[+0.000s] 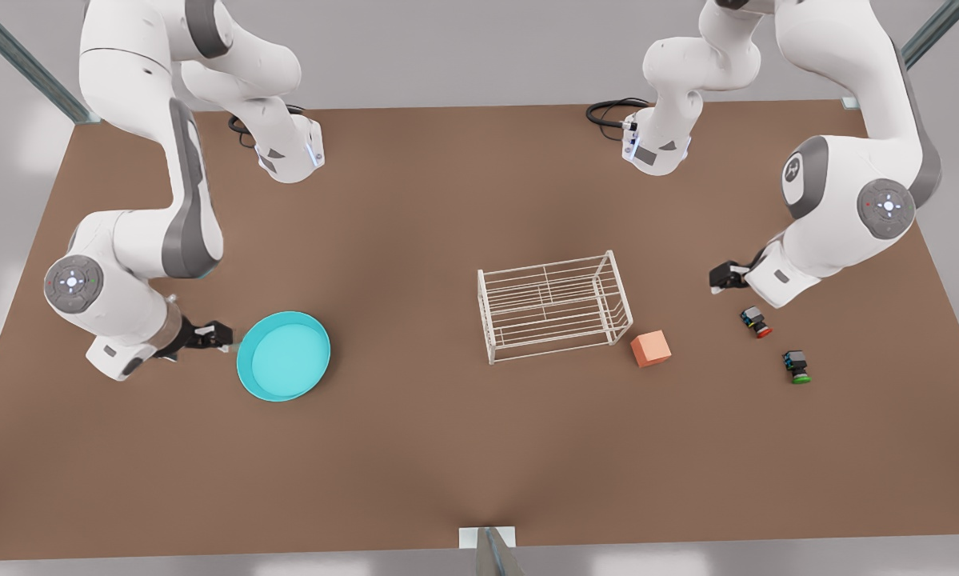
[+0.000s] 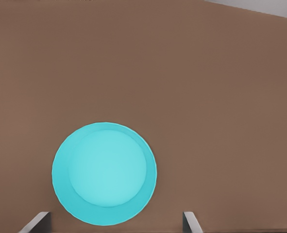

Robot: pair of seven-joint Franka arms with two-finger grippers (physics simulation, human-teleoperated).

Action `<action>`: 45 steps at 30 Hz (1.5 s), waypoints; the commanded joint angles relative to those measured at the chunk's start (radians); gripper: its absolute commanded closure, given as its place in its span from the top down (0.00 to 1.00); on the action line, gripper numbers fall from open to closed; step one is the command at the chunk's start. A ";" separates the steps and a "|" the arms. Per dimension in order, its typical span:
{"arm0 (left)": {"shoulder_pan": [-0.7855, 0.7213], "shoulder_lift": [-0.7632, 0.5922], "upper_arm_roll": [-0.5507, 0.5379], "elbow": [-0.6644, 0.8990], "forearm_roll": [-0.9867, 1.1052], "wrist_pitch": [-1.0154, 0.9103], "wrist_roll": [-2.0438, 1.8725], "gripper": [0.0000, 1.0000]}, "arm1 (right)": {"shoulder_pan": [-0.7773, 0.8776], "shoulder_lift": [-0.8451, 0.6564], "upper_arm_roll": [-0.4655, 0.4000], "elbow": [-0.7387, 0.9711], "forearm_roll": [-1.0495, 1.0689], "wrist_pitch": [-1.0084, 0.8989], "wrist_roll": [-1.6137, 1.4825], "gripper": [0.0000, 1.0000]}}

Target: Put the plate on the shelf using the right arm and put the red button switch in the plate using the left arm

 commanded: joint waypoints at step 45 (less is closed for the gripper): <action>0.101 -0.001 -0.019 -0.029 0.057 -0.031 -0.183 1.00 | -0.194 0.442 0.010 -0.083 0.257 0.037 -0.106 0.91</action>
